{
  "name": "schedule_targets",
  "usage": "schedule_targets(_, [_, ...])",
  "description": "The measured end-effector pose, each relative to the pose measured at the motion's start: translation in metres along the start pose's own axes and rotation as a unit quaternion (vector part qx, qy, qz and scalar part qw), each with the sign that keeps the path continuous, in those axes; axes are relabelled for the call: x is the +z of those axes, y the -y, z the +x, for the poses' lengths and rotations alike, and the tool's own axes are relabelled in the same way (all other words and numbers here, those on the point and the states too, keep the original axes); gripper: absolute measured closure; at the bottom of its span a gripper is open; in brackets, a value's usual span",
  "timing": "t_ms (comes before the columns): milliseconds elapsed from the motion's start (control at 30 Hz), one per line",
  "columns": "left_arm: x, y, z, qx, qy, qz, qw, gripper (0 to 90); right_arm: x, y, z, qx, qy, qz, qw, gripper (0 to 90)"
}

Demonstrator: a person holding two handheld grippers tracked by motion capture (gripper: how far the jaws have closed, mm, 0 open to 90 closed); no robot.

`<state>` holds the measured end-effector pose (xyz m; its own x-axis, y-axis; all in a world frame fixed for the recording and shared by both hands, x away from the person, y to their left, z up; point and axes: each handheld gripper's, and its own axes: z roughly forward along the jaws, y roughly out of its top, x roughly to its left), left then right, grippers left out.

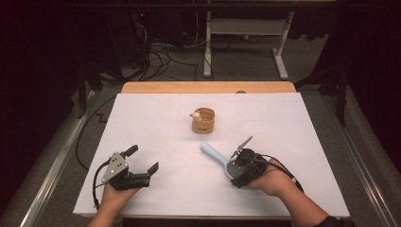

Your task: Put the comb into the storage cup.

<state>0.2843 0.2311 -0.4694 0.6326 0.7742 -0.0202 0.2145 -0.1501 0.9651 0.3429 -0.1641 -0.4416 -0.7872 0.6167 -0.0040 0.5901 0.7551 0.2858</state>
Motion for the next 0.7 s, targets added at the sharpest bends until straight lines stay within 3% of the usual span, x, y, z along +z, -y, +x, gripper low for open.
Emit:
schedule_targets(433, [0.002, 0.000, -0.004, 0.009, -0.005, 0.005, 0.9999, 2.8, -0.013, 0.001, 0.001, -0.004, -0.009, -0.020, 0.9998, 20.9])
schedule_targets(567, [0.006, 0.000, -0.003, 0.019, -0.009, 0.020, 0.9996, 5.0, -0.017, 0.001, 0.001, -0.008, -0.012, -0.025, 0.9996, 20.8])
schedule_targets(700, [0.008, -0.004, -0.002, 0.021, -0.017, 0.012, 0.9996, 3.1, -0.020, -0.001, 0.001, -0.009, -0.015, -0.028, 0.9995, 20.8])
